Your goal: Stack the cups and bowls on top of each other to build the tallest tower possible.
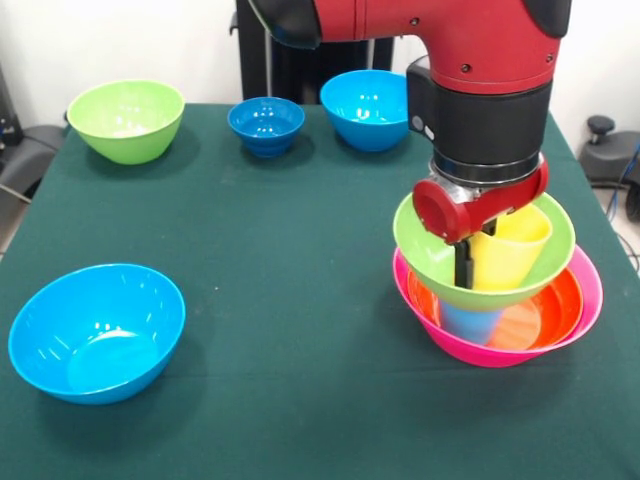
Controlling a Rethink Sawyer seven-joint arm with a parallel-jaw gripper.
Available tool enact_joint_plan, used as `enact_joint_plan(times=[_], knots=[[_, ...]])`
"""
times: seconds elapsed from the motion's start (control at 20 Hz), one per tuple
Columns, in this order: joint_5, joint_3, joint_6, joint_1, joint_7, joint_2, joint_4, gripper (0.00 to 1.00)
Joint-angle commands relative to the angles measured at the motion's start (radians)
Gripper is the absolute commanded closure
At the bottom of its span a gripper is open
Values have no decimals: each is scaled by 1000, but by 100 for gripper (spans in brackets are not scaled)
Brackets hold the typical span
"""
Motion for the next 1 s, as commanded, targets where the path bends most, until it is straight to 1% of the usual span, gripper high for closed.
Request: enact_joint_plan(times=[0.05,0.5,0.75,1.0], knots=[[24,-13,73,-9,114,-12,64,100],[58,-15,104,-12,109,-7,103,100],[77,-24,148,-9,109,-2,99,100],[84,-38,157,-6,107,3,102,100]])
